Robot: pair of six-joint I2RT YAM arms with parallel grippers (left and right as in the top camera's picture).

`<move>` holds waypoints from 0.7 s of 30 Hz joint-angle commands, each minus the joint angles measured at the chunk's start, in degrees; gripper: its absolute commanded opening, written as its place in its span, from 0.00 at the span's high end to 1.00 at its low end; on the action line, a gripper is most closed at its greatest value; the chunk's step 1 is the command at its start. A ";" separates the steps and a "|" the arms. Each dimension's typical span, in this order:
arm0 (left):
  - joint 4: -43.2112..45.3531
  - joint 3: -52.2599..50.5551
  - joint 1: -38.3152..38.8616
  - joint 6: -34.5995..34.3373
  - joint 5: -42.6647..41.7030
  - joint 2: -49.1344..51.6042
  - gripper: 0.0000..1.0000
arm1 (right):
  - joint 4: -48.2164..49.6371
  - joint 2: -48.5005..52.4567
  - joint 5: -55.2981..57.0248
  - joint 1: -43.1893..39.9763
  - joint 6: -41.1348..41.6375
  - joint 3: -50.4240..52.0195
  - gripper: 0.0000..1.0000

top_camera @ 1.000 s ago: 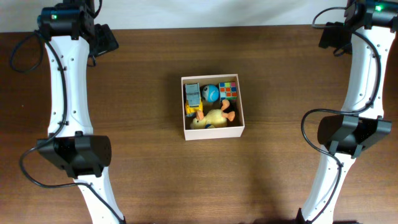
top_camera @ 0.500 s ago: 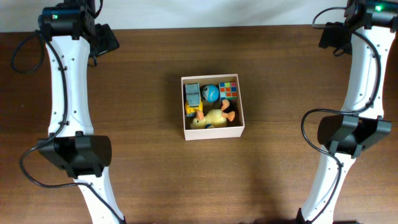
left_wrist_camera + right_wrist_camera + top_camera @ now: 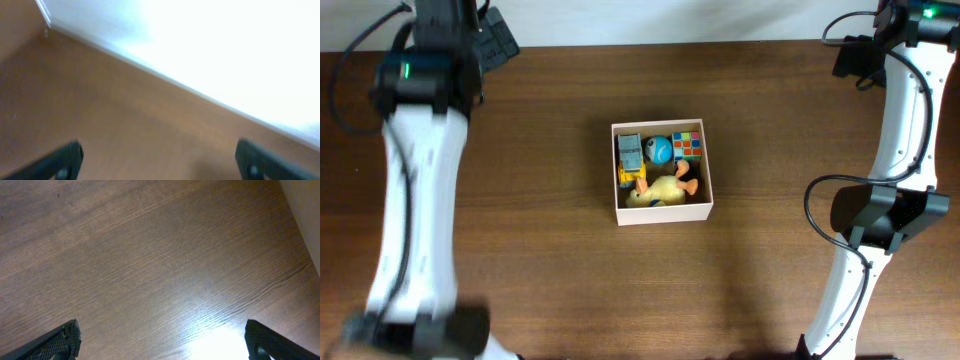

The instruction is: Pack container

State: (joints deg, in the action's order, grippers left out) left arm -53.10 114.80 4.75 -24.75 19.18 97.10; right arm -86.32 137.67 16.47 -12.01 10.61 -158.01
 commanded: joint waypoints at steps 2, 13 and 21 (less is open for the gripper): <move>11.04 -19.17 -0.28 1.70 3.34 -13.44 0.01 | 0.00 -0.24 0.28 0.02 0.81 0.04 0.01; 39.28 -66.93 -0.31 5.14 1.18 -43.82 0.01 | 0.00 -0.24 0.31 0.02 0.81 0.04 0.01; 56.37 -94.64 -0.31 5.18 0.07 -64.43 0.01 | 0.00 -0.24 0.28 0.02 0.81 0.04 0.01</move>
State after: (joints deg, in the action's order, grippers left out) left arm 1.28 26.24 4.54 -20.36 20.38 37.82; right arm -86.35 137.67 16.49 -12.01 10.59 -158.01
